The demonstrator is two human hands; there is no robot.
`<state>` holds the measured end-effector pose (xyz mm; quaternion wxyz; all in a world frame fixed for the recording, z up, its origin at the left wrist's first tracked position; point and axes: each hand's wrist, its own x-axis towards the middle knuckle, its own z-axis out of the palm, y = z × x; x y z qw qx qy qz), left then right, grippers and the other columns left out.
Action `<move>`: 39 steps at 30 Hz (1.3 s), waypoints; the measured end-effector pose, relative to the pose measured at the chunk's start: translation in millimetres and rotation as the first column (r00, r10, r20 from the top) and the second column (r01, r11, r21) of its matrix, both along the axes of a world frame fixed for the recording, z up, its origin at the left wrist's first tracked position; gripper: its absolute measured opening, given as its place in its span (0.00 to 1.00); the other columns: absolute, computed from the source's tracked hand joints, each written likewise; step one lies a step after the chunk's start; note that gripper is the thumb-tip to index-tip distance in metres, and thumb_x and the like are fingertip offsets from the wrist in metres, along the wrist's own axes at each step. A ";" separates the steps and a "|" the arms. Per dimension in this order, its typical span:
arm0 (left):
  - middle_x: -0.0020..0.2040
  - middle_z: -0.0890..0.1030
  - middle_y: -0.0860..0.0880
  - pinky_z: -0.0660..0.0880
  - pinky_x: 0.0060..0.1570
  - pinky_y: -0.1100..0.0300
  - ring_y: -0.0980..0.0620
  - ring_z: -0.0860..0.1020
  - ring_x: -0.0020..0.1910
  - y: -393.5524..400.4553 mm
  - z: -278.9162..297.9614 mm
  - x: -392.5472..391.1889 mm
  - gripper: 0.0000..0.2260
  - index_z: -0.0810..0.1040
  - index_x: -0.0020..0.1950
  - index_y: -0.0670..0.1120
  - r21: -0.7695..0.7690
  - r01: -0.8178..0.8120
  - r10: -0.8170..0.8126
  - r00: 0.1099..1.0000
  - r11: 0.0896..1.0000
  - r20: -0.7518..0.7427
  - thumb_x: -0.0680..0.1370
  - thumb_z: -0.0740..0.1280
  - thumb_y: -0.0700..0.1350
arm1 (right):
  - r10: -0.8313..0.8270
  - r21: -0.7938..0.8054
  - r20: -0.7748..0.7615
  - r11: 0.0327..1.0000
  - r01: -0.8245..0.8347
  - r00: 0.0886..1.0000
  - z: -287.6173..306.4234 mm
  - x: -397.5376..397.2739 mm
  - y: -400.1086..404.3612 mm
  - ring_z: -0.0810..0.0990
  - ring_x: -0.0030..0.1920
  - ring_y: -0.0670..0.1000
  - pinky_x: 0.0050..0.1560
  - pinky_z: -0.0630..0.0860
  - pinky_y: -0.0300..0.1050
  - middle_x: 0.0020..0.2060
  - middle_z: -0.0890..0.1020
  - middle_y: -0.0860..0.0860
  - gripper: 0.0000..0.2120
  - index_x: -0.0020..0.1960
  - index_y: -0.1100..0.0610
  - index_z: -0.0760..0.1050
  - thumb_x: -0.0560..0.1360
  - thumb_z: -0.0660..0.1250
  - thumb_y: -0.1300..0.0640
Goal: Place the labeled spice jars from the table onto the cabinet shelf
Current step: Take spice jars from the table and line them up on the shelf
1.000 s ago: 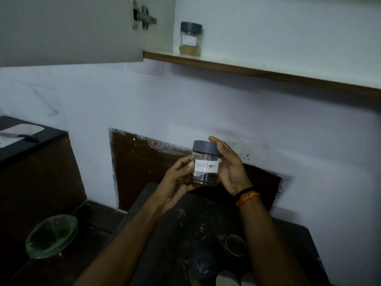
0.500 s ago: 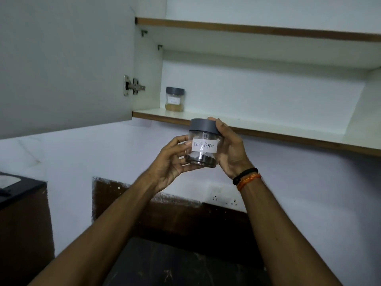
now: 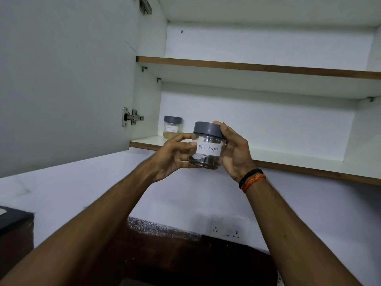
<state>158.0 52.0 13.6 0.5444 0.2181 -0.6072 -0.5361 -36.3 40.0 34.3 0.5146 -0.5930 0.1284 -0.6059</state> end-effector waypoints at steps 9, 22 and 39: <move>0.56 0.85 0.44 0.81 0.52 0.46 0.45 0.85 0.50 -23.5 48.3 -3.9 0.29 0.80 0.63 0.48 -0.129 -0.184 0.218 0.913 0.974 0.344 0.66 0.81 0.57 | -0.003 -0.044 0.015 0.999 0.003 1.000 5.4 5.1 -20.4 0.83 0.52 0.53 0.62 0.78 0.58 0.50 0.85 0.53 0.13 0.55 0.57 0.81 0.76 0.69 0.51; 0.54 0.84 0.44 0.82 0.43 0.56 0.44 0.83 0.53 -83.9 80.5 16.7 0.27 0.77 0.61 0.44 -0.150 -0.235 0.271 0.911 0.960 0.310 0.66 0.78 0.50 | -0.588 -0.162 -0.265 0.809 0.566 0.764 14.4 4.5 -72.1 0.80 0.60 0.52 0.63 0.74 0.48 0.52 0.85 0.48 0.10 0.52 0.51 0.82 0.81 0.63 0.49; 0.55 0.80 0.46 0.79 0.47 0.54 0.45 0.79 0.54 -205.5 114.7 27.1 0.17 0.75 0.61 0.45 -0.245 -0.277 0.368 0.755 0.929 0.543 0.74 0.73 0.40 | -0.945 -0.933 -0.070 -0.051 0.357 -0.318 -40.0 -1.3 -110.6 0.71 0.26 0.49 0.28 0.67 0.40 0.25 0.75 0.47 0.25 0.30 0.51 0.72 0.82 0.53 0.44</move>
